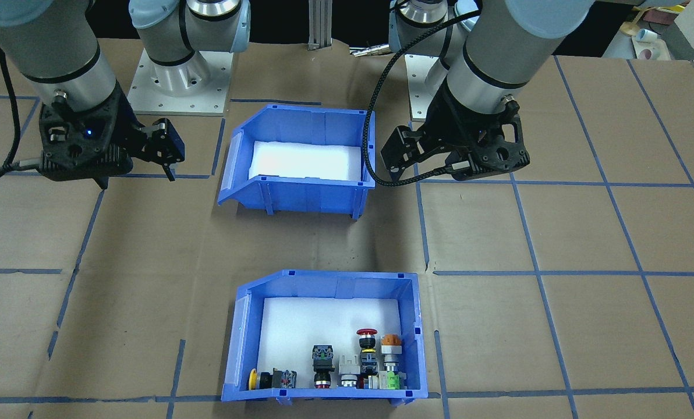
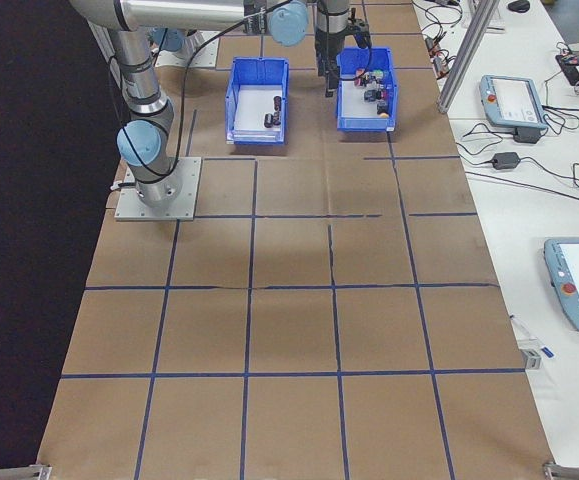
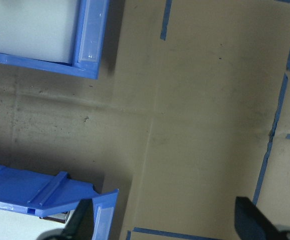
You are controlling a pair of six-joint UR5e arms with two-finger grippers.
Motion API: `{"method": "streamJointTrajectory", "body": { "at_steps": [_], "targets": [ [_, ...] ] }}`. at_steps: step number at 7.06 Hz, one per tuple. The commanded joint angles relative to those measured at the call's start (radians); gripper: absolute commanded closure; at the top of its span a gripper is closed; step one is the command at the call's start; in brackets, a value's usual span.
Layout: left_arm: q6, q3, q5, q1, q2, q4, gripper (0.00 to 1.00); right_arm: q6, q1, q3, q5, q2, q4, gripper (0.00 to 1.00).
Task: Place battery box in front
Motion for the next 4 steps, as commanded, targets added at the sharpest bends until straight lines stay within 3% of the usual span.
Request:
{"method": "streamJointTrajectory", "body": {
  "at_steps": [1, 2, 4],
  "targets": [
    [-0.044, -0.018, 0.003, -0.026, 0.021, -0.003, 0.01, -0.289, 0.024, -0.118, 0.004, 0.112, 0.000, 0.00],
    [-0.132, -0.038, 0.005, -0.029, 0.047, -0.005, 0.01, -0.462, 0.053, -0.160, 0.004, 0.160, -0.001, 0.00],
    [-0.420, -0.175, 0.009, -0.078, 0.140, 0.032, 0.01, -0.632, 0.081, -0.261, 0.004, 0.240, 0.020, 0.00]
  ]
}}
